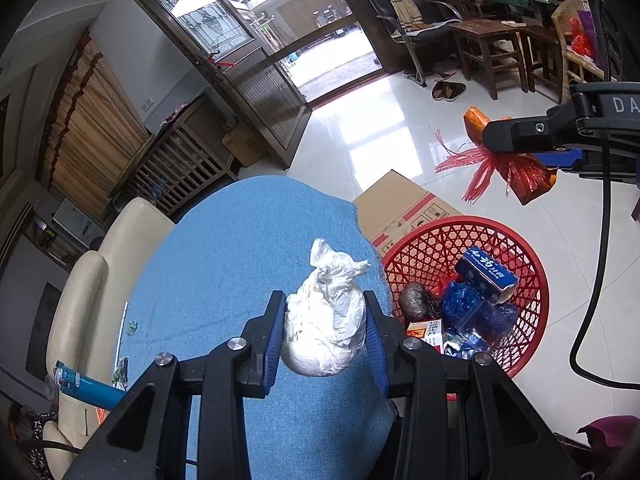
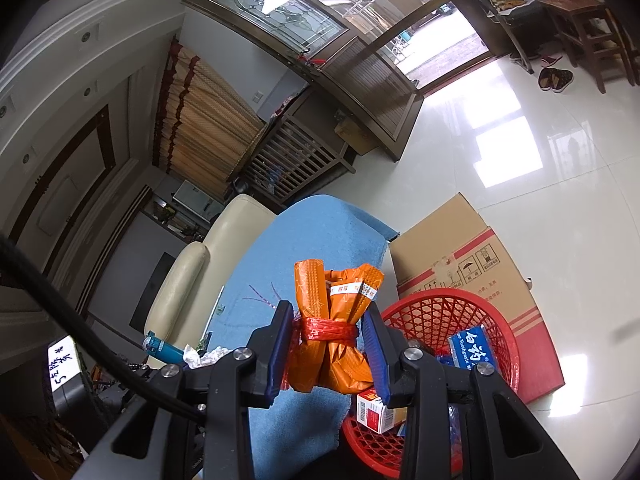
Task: Collect trash
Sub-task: 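Carry the orange bag and white tissue over the red wastebasket with both tools, then open both tools to drop the orange bag and tissue into the wastebasket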
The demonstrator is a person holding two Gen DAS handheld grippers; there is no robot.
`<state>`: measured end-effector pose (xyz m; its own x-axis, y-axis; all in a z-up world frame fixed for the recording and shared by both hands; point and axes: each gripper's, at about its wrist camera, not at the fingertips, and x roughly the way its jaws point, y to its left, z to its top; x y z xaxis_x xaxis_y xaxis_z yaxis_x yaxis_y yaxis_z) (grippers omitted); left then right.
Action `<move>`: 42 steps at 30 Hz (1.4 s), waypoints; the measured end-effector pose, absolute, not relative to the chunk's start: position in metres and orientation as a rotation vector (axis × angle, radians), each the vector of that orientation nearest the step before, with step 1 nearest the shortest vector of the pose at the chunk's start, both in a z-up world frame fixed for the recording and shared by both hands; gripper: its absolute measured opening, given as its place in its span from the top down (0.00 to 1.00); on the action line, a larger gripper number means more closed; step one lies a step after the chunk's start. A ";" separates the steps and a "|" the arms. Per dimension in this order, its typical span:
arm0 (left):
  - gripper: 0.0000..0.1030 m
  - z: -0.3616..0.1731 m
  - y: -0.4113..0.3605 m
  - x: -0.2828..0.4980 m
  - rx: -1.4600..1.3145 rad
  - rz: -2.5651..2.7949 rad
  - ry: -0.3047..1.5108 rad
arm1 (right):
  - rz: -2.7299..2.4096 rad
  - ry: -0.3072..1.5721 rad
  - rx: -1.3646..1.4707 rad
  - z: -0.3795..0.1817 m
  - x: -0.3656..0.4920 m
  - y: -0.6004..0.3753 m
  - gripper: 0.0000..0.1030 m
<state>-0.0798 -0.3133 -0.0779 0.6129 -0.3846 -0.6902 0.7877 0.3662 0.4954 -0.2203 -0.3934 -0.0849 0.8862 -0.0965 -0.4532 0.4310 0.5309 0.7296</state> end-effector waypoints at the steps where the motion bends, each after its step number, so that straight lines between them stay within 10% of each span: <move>1: 0.61 -0.079 -0.314 -0.080 0.915 -0.796 0.513 | -0.324 0.384 0.966 -0.086 -0.220 -0.394 0.63; 42: 0.61 -0.089 -0.327 -0.075 0.889 -0.837 0.578 | -0.335 0.405 1.018 -0.108 -0.218 -0.405 0.63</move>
